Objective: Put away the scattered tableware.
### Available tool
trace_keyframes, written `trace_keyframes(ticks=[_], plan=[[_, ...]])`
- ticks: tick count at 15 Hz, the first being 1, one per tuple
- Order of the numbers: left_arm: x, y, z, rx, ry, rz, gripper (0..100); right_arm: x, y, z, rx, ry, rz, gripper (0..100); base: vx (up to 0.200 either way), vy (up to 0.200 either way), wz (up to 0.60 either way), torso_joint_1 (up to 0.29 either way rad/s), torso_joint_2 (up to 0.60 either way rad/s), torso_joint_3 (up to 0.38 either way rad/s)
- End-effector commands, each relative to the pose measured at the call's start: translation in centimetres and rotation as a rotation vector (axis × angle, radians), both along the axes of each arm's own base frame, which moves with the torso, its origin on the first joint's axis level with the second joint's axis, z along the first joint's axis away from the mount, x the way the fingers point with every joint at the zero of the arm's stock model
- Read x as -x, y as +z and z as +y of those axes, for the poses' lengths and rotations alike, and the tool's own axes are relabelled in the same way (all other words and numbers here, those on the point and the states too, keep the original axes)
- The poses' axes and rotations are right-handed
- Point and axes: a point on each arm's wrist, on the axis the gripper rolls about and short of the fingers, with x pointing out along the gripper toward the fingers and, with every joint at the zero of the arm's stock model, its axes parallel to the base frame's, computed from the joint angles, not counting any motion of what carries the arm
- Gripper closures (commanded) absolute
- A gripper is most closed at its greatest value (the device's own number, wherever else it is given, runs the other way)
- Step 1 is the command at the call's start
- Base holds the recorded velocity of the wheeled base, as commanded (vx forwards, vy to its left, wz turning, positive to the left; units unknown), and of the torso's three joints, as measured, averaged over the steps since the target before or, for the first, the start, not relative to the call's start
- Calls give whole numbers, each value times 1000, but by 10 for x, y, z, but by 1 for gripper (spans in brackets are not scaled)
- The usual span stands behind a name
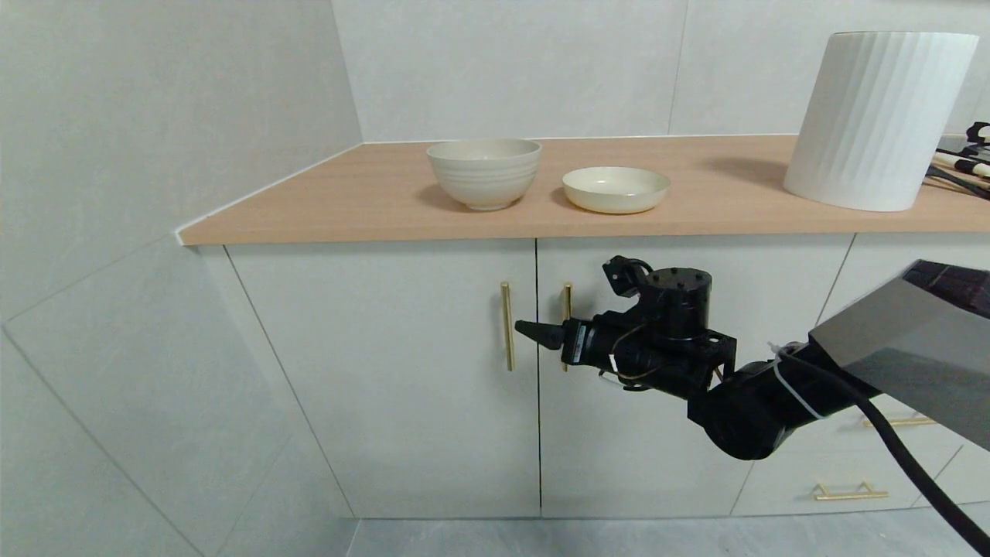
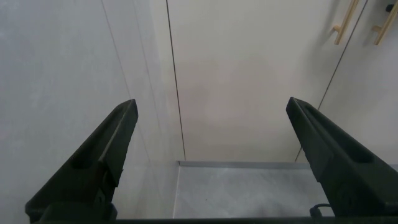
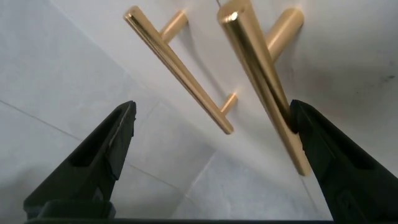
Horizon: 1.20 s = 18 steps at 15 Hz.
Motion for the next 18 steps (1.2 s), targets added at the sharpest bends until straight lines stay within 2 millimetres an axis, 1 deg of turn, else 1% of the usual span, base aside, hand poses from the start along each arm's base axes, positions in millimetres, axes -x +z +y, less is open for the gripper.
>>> trace_keyframes(ticks=[1,4,7,9,11,14,17,18], plan=[[0,0,0,0,1,0,0,5,4,4,-9,19,-6,0,0,0,0,0,0,0],[0,0,0,0,1,0,0,11,11,1,-14,25,-10,0,0,0,0,0,0,0],[0,0,0,0,1,0,0,21,12,-4,-8,62,7,0,0,0,0,0,0,0],[0,0,0,0,1,2,0,30,16,-10,-9,97,13,0,0,0,0,0,0,0],[0,0,0,0,1,0,0,45,19,-19,-7,179,34,0,0,0,0,0,0,0],[0,0,0,2,1,0,0,60,21,-27,-7,258,55,0,0,0,0,0,0,0],[0,0,0,6,1,0,0,70,24,-31,-5,275,58,0,0,0,0,0,0,0],[0,0,0,8,2,0,0,81,25,-30,0,300,62,0,0,0,0,0,0,0]])
